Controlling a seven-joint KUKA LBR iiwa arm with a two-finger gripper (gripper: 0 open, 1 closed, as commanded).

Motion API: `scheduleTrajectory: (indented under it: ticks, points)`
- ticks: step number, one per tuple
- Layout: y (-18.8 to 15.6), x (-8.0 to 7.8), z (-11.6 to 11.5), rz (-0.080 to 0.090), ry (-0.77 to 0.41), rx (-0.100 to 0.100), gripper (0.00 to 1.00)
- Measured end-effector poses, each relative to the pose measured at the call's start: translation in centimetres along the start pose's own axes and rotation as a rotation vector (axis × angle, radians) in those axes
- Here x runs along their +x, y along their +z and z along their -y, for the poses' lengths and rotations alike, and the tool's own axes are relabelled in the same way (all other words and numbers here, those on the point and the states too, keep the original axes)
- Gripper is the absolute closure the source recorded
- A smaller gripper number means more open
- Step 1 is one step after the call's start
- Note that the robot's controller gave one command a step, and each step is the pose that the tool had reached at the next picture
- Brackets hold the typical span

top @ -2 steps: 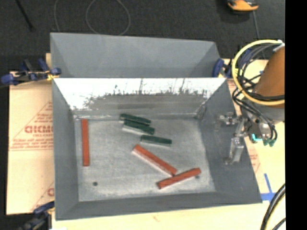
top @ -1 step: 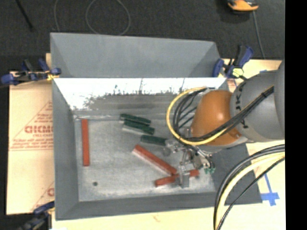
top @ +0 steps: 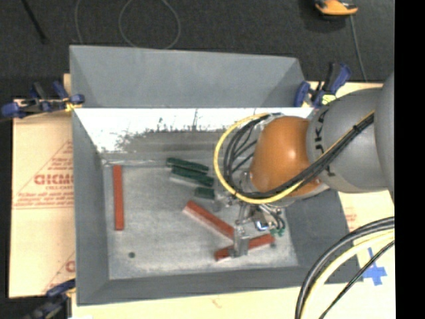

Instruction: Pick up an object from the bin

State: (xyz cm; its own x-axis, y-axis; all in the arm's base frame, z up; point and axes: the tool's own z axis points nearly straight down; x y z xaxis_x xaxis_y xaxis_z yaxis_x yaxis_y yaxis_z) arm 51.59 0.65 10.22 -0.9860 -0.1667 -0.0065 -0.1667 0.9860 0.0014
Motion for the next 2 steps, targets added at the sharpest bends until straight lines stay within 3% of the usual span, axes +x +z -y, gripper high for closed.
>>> scheduleTrajectory:
  ticks: [1,2]
  points:
    - [0.2,-0.5,-0.6,-0.001,0.203,0.002,0.00]
    - [3.2,-1.1,-1.7,-0.005,0.383,0.002,0.00]
